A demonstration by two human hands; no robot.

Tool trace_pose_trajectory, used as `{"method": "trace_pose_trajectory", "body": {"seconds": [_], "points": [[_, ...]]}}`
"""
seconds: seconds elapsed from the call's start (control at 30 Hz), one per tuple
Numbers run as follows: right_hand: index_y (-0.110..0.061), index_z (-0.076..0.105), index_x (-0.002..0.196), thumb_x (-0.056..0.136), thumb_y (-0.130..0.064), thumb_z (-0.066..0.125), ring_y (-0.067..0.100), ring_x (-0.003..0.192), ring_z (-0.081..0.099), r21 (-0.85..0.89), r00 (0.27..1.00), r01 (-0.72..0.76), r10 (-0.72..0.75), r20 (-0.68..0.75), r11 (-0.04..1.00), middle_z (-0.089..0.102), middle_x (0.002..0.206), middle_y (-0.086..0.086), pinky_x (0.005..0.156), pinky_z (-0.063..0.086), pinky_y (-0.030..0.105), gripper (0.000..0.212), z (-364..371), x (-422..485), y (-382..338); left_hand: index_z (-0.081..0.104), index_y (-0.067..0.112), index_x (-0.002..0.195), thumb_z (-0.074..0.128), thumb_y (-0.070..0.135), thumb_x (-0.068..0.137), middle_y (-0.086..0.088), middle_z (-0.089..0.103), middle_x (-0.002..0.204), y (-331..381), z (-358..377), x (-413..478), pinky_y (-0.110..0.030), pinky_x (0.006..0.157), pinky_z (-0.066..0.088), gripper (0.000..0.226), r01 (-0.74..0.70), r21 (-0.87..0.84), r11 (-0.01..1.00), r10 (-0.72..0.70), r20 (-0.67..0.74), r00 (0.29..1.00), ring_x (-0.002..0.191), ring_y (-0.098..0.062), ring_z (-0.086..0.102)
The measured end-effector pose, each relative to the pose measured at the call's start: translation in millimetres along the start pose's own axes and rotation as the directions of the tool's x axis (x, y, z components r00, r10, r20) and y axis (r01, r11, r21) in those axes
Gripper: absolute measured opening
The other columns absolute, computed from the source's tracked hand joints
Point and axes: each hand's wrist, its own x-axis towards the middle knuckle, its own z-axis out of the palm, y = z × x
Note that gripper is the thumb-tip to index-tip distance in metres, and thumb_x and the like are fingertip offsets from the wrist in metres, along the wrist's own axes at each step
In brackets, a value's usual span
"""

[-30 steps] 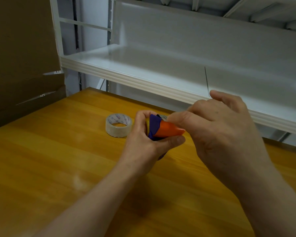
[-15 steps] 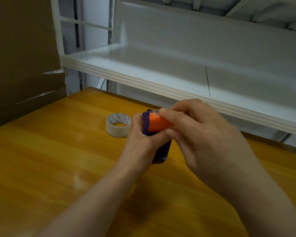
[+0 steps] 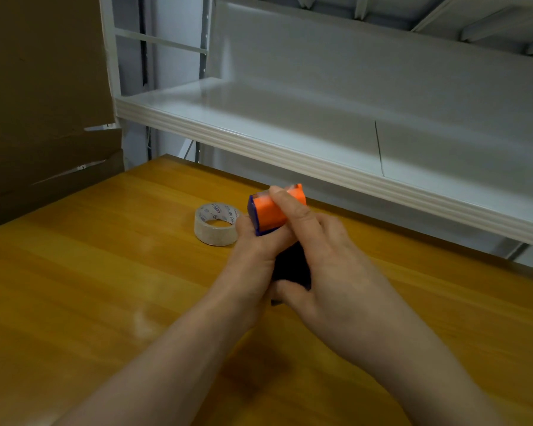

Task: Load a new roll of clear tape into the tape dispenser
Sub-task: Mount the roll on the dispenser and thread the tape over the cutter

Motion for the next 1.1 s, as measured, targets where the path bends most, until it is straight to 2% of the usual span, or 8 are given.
{"method": "trace_pose_trajectory", "body": {"seconds": [0.23,0.47,0.6,0.67,0.7,0.77,0.9,1.1], "points": [[-0.068,-0.008,0.145,0.086,-0.021,0.077,0.014,0.110,0.057,0.102,0.998,0.004,0.003,-0.069,0.995,0.032,0.145,-0.009,0.085,0.060,0.031,0.113,10,10,13,0.050,0.005,0.132,0.074,0.020,0.071,-0.008,0.068,0.088,4,2,-2,-0.027,0.051,0.053,0.067,0.031,-0.110,0.993,-0.023,0.073,0.997,0.076,-0.020,0.073],[-0.064,-0.001,0.147,0.090,-0.035,0.069,0.012,0.106,0.055,0.107,0.993,0.031,-0.018,-0.120,0.994,0.036,0.136,-0.005,0.084,0.056,0.027,0.095,5,11,23,0.051,-0.004,0.132,0.059,0.006,0.073,-0.015,0.059,0.112,5,0,-2,-0.036,0.080,0.054,0.061,0.095,-0.211,0.973,-0.045,0.232,0.972,0.104,-0.031,0.059],[-0.065,0.006,0.146,0.081,-0.036,0.074,0.010,0.095,0.055,0.104,0.995,-0.044,0.054,-0.090,0.994,0.044,0.126,-0.005,0.075,0.048,0.024,0.098,-9,12,36,0.049,0.006,0.124,0.056,0.009,0.081,-0.011,0.063,0.089,8,-4,-1,-0.041,0.077,0.043,0.044,0.219,-0.120,0.968,-0.149,0.428,0.892,0.080,-0.028,0.057],[-0.064,0.011,0.146,0.080,-0.038,0.074,0.009,0.084,0.056,0.078,0.993,-0.102,0.106,-0.046,0.992,0.051,0.117,-0.005,0.069,0.045,0.024,0.096,-20,11,44,0.051,0.005,0.124,0.055,0.010,0.084,-0.018,0.067,0.094,12,-8,0,-0.048,0.083,0.049,0.042,0.305,-0.010,0.952,-0.261,0.492,0.830,0.084,-0.033,0.061],[-0.064,0.013,0.146,0.080,-0.039,0.073,0.009,0.081,0.056,0.067,0.991,-0.132,0.133,-0.013,0.989,0.054,0.112,-0.006,0.067,0.044,0.024,0.093,-26,9,48,0.050,0.004,0.128,0.054,0.011,0.085,-0.023,0.070,0.100,15,-8,0,-0.048,0.085,0.055,0.044,0.345,0.048,0.937,-0.326,0.469,0.821,0.088,-0.037,0.067],[-0.066,0.019,0.143,0.081,-0.040,0.073,0.010,0.079,0.058,0.037,0.977,-0.200,0.196,0.080,0.979,0.056,0.107,-0.007,0.064,0.044,0.024,0.086,-39,5,55,0.048,0.006,0.132,0.045,0.008,0.089,-0.025,0.075,0.093,17,-11,3,-0.039,0.069,0.063,0.044,0.360,0.137,0.923,-0.385,0.300,0.873,0.077,-0.033,0.075],[-0.068,0.029,0.138,0.085,-0.040,0.071,0.011,0.083,0.062,-0.029,0.909,-0.307,0.302,0.289,0.951,0.057,0.107,-0.015,0.065,0.049,0.026,0.074,-56,-3,66,0.051,0.003,0.130,0.038,0.000,0.088,-0.010,0.066,0.072,11,-15,14,-0.025,0.042,0.050,0.044,0.305,0.106,0.947,-0.297,-0.083,0.951,0.044,-0.011,0.054],[-0.064,0.042,0.134,0.084,-0.044,0.068,0.017,0.088,0.069,-0.180,0.798,-0.346,0.390,0.459,0.921,0.063,0.109,-0.010,0.080,0.060,0.037,0.060,-48,13,68,0.045,0.006,0.140,0.036,-0.003,0.090,-0.005,0.056,0.074,-2,-9,19,-0.027,0.049,0.039,0.051,0.296,0.188,0.936,-0.253,-0.222,0.942,0.049,-0.011,0.042]]}}
